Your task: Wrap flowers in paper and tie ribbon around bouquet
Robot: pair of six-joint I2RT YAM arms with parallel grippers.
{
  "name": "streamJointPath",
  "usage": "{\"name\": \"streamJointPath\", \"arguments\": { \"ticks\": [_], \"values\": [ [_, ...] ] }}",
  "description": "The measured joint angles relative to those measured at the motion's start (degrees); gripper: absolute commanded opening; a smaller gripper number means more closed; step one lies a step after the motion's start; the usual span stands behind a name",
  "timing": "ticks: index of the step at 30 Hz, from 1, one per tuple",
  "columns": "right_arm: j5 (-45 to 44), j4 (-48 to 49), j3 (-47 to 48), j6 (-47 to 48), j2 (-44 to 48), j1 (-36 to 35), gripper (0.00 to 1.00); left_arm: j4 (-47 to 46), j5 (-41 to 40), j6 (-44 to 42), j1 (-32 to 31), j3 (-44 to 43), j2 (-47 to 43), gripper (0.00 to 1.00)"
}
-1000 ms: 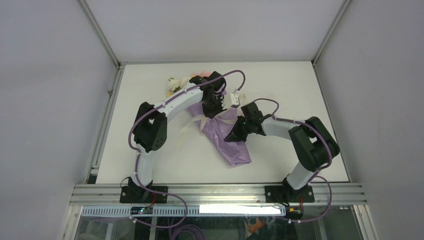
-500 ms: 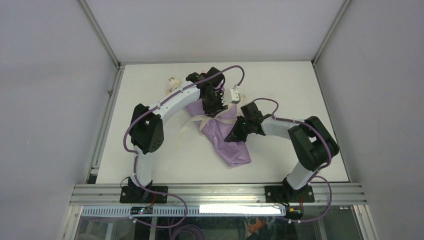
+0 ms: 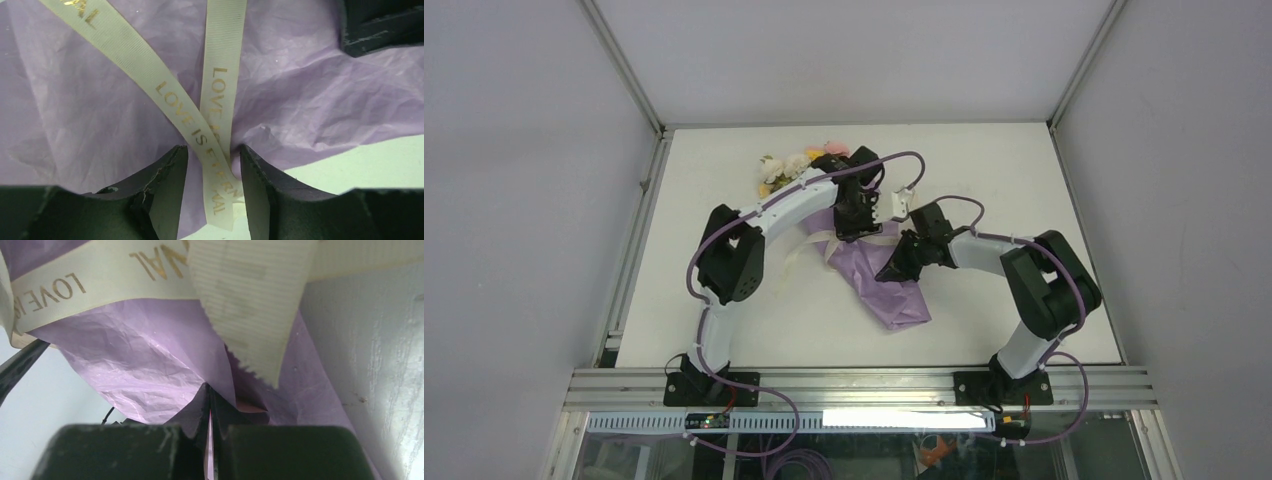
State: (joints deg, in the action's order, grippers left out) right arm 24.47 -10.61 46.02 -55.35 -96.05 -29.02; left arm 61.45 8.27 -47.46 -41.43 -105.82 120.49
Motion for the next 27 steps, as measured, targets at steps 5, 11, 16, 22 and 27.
{"name": "streamJointPath", "arguments": {
  "ticks": [5, 11, 16, 22, 27],
  "values": [
    [-0.3, 0.2, 0.0, 0.0, -0.2, -0.2, 0.00, -0.4, -3.3, 0.5, -0.3, -0.3, 3.2, 0.25],
    [-0.5, 0.6, -0.1, 0.0, -0.2, 0.2, 0.00, -0.6, -3.8, 1.9, -0.3, -0.4, 4.3, 0.15],
    [-0.6, 0.8, -0.1, 0.0, -0.2, 0.6, 0.00, -0.6, -3.4, 2.5, -0.1, -0.6, 4.0, 0.19],
    [-0.7, 1.0, -0.2, 0.2, -0.2, 0.7, 0.00, -0.7, -3.1, 3.5, 0.3, -3.1, 3.9, 0.24],
    [-0.7, 1.5, -0.3, 0.2, -0.2, 0.7, 0.00, -1.0, -3.5, 4.4, 0.6, -4.0, 3.9, 0.26]
  ]
}}
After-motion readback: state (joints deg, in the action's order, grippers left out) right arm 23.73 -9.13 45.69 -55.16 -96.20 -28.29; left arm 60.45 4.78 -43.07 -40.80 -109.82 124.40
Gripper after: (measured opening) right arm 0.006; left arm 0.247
